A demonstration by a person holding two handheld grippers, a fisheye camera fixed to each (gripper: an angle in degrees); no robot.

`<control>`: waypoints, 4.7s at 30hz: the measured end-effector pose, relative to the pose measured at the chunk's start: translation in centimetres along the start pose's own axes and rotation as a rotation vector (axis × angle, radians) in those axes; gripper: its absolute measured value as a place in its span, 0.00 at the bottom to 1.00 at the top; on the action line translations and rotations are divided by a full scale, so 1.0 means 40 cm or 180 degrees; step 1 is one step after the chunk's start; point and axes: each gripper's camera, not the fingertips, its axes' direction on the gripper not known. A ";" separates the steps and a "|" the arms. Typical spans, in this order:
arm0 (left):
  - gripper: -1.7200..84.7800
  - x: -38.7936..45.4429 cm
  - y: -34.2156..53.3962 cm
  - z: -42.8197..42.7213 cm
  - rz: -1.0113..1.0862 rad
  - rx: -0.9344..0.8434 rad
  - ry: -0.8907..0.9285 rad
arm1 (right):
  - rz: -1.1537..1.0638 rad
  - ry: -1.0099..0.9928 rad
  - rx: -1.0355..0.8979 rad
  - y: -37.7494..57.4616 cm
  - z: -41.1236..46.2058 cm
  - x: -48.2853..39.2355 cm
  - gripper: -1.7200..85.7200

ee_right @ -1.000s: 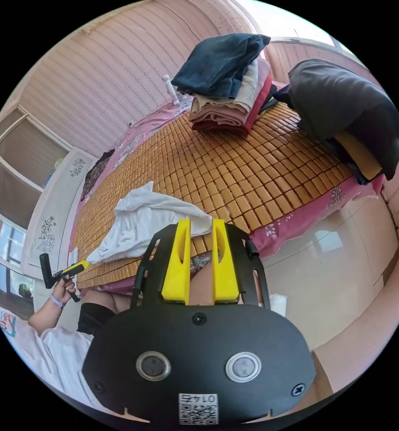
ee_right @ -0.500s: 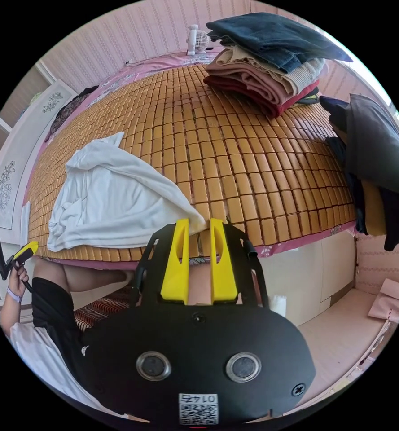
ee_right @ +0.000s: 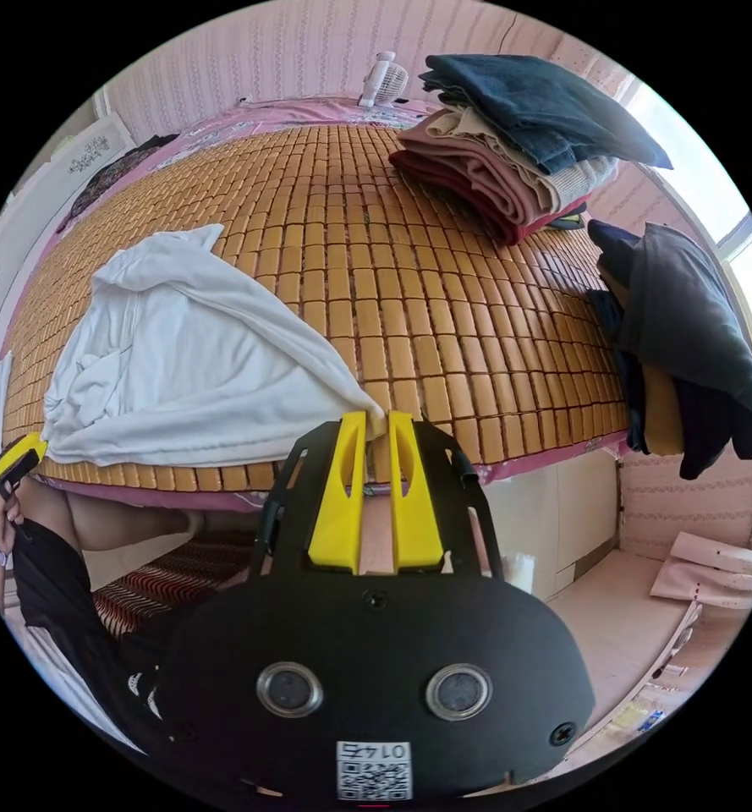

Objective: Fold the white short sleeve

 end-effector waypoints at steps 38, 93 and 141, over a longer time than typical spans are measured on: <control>0.09 -0.051 0.026 0.029 -0.0139 -0.0218 -0.0011 | 0.0029 0.0055 -0.0033 0.029 0.017 0.033 0.08; 0.01 -0.203 0.926 -1.377 0.1370 0.4577 0.0108 | -0.1192 -0.4450 0.4536 0.571 -0.832 0.960 0.02; 0.01 -0.592 0.446 -0.255 -0.0839 0.0481 0.0172 | -0.0008 -0.2636 0.0398 0.114 0.087 0.454 0.02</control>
